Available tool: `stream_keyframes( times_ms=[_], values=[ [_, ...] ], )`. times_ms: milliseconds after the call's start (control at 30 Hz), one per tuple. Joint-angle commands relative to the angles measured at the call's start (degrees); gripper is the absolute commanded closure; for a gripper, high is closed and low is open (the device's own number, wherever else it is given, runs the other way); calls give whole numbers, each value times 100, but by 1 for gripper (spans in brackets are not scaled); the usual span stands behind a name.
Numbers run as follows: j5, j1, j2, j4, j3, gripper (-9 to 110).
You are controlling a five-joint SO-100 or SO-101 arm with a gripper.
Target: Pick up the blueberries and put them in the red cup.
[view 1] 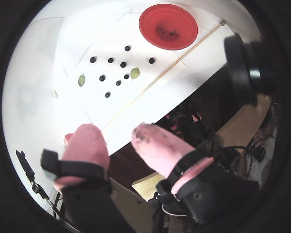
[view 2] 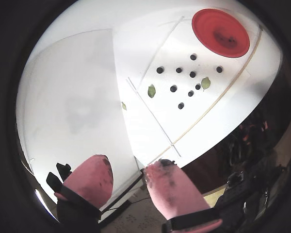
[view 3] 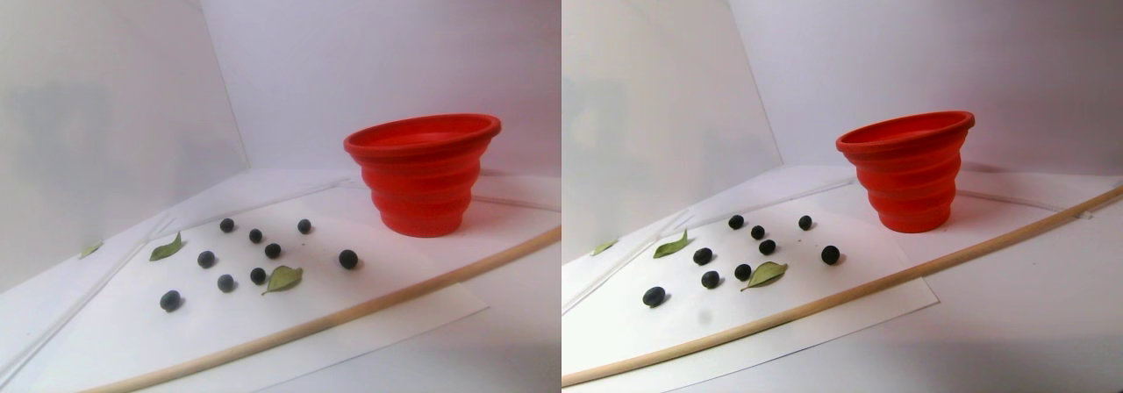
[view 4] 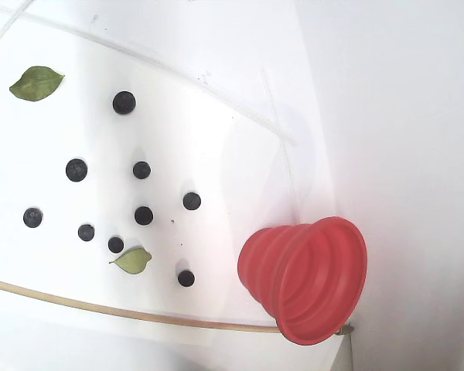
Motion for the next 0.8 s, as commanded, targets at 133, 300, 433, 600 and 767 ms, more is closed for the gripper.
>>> stream_keyframes(
  times_ms=[133, 300, 433, 600, 767],
  values=[
    [-1301, 404, 26, -246, 352, 87],
    [-1811, 439, -185, -272, 387, 87],
    [-2224, 404, -308, -571, 659, 87],
    [-2663, 325, -598, -861, 738, 87],
    [-3085, 325, -668, -1055, 870, 87]
  ],
)
